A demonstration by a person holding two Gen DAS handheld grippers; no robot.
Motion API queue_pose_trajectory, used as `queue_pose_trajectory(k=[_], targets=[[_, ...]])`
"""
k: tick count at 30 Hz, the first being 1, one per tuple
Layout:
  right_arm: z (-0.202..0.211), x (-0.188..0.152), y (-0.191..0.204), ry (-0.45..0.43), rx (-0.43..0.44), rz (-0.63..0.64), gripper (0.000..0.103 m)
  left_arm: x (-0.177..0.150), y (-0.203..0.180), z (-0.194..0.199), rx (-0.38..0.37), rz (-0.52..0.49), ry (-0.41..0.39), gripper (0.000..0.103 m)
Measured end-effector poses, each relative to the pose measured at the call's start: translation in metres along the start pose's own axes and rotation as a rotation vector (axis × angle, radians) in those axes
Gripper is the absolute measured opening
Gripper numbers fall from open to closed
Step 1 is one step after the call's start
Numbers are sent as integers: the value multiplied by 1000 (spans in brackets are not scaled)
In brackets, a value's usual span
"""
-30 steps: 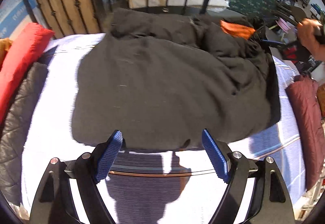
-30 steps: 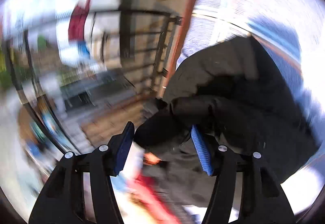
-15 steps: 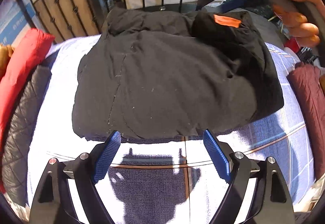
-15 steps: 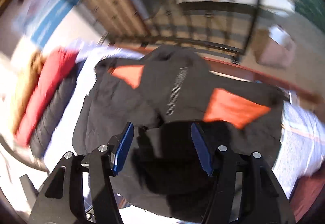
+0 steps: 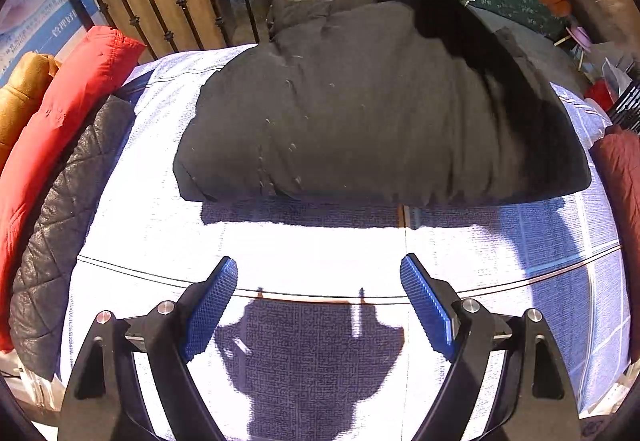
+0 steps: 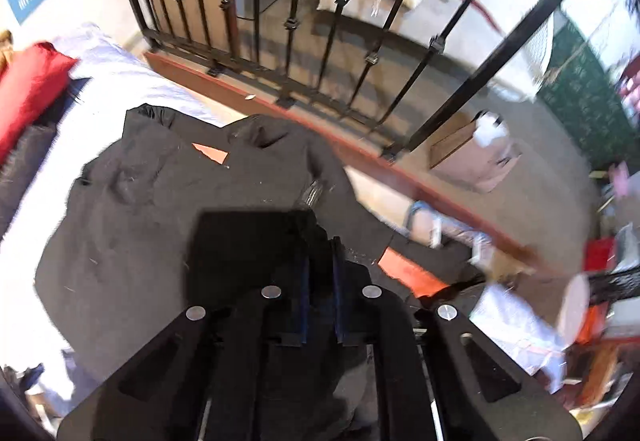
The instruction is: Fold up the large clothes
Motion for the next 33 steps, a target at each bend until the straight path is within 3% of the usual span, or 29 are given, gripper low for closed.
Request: queue_pose_trajectory(k=[4,5,8,11,13,15,19,26,29,33], targets=[[-53,-29,9,135,22,-83,12,4,-10,8,-2,-30,-11,81],[-59,-33,8,141,17,-92,17,3,-11,8,-3,-34,-12,81],[-58,-41,9,96,8,-80,36,0,-14,8,-3,-41,-7,81],[-36,-37,4,19,12,-62,44,-4,-11,3,-5,-24,8,81],[-8,-36,-11,-65,42,-128,47,-4,-9,1,-4,-11,13,81],[12,-45,-28,-104,85,-203,73,0,-7,-1,-1,-4,9,81],[34,-101,-52,-61,191,-311,73,21,-7,-4,3,-26,-15,83],[39,-196,-61,-3,181,-317,73,70,-34,-11,-7,-153,-75,83],[32,-213,-65,15,202,-349,73,85,-44,-20,-18,-198,-80,84],[16,-208,-76,24,275,-436,73,100,-45,-42,-31,-208,-57,84]])
Point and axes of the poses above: each gripper's, at about its wrist camera, not at the fingertips, and z roughly against the way its jaws point, y to its left, x to its top, the point moved 10 cm from there along -z, roughly the way its jaws point, and after that the axes turned 10 degrees about -z, right-handed, at the moved point
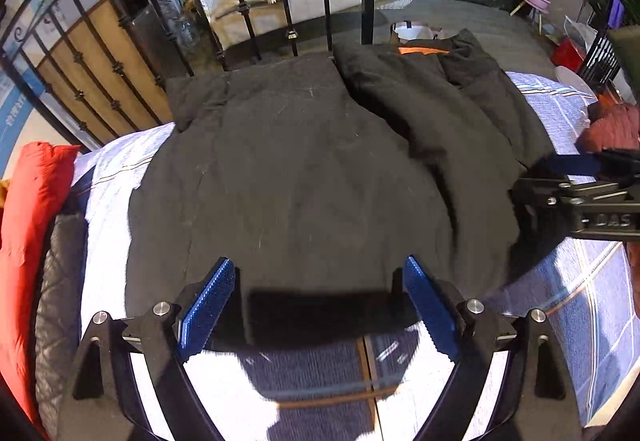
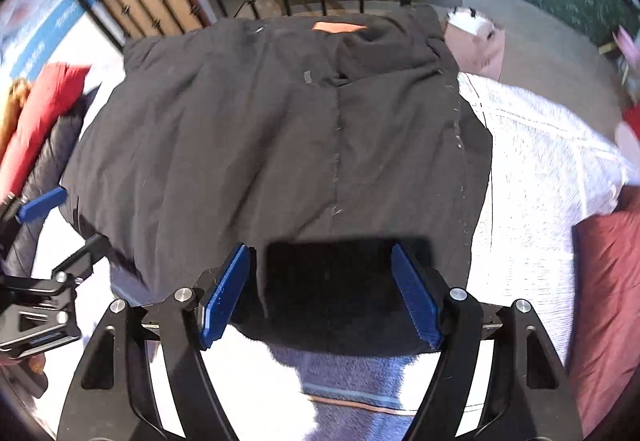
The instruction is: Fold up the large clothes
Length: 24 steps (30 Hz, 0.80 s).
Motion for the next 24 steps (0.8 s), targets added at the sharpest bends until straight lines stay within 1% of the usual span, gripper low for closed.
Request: queue_pose_trajectory(k=[2,4,5,6,7,8,9,10,14,17,20,24], targets=[[-4,9,-4,-3,12,-28,73,4,12,-17,12,20,18,85],[-9,19,-14,-7,-16,-48,73,4,26,-32,4,52,48,89],[-15,24,-26,-8,-56,-77,73,3,34,-42,-33,90,61,91],[-23,26,-38,12,-55,-125,72,1,39,-49,-76,124,71,92],[-34,25,-45,53,-13,-175,72,-1,43,-55,-92,141,84,92],[-40,25,-49,70,-8,-188,71,-3,45,-59,-103,146,96,92],[-45,25,-50,80,-15,-173,71,-4,46,-63,-113,152,109,92],[-51,24,-48,89,-31,-148,71,-5,45,-66,-111,157,120,92],[-61,24,-47,108,-66,-176,73,-6,41,-77,-93,131,150,98],[-66,24,-44,112,-90,-162,75,-6,40,-82,-94,124,170,98],[-65,24,-44,112,-91,-161,75,-4,40,-82,-99,119,167,98],[-63,23,-40,111,-100,-145,77,-3,40,-69,-92,112,141,97]])
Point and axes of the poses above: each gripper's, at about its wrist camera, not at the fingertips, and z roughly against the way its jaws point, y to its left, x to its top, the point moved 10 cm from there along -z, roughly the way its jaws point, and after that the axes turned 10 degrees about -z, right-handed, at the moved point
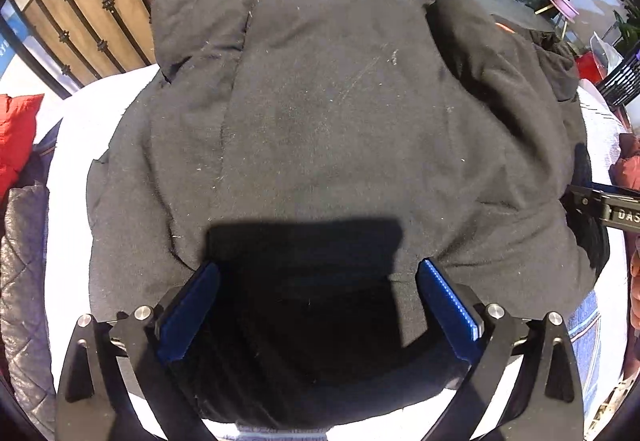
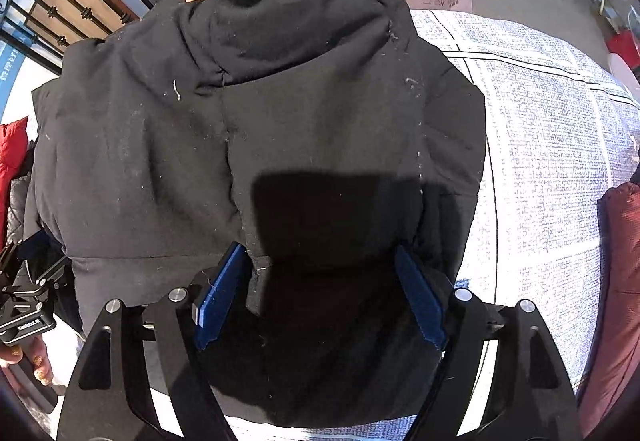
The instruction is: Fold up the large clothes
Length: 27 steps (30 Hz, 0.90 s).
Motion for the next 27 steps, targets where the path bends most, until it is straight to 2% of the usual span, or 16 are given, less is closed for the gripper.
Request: queue_pose_trajectory(k=[6,11,17,22,25,27], targets=[[1,1,7,1,-7,12,82,-10,9,32,80,44,-38,97],[2,-2,4,-6,-9,10,83,-23,18,42,99,65,-33,97],[10,-2,4,-5,-2,20,83,-32,30,49,91,76,-32,97],[36,0,0,-75,58,56,83,-28,42,59,117,73,-51,97],[51,3,-15,-125,57,16,83,-24,56,65,91,113,-72,97],[52,5,-28,-127,59,-18,83,-18,61,64,58,125,-73,97]])
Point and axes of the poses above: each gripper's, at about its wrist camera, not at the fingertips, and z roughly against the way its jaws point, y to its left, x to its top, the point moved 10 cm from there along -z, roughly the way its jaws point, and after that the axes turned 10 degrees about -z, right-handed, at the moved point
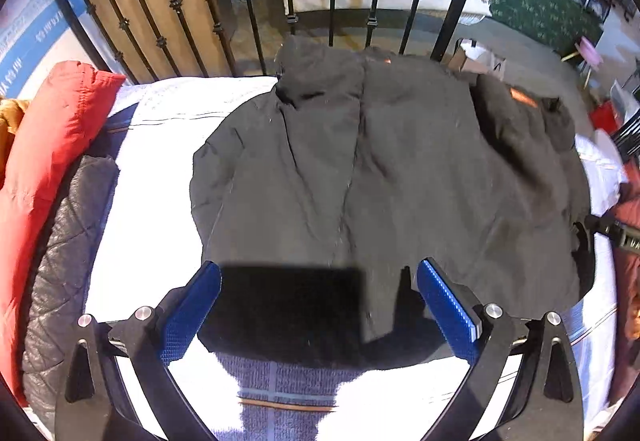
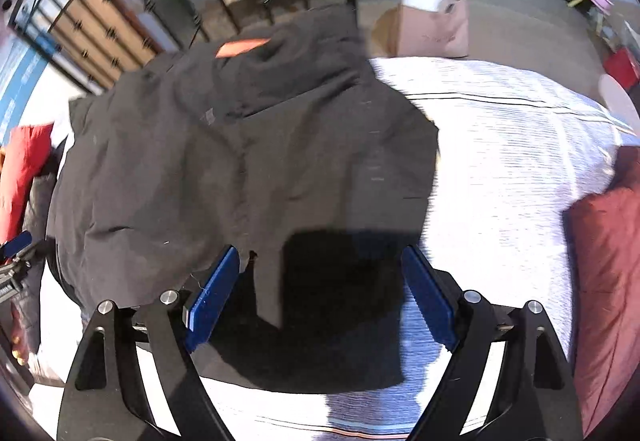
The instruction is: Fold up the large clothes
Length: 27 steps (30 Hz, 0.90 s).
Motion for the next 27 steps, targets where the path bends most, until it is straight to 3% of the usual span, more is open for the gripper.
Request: queue_pose_trajectory(k=[9,14,16,19,27], targets=[[-25,9,-37,75,32,-161,83,-4,33,-53,72,-6,114,98],[-45,14,-44,129,55,-179,83,-9,42,-73,-76,77,117,98],[-53,17,-50,139,42,-197,95,-10,45,-81,-134,102,114,98],[-67,20,-52,180,97,-262,97,-11,50,-90,-222,173,128,98],[-82,30,-52,190,118,-277,99,-7,51,-103,-276,207,147,99]])
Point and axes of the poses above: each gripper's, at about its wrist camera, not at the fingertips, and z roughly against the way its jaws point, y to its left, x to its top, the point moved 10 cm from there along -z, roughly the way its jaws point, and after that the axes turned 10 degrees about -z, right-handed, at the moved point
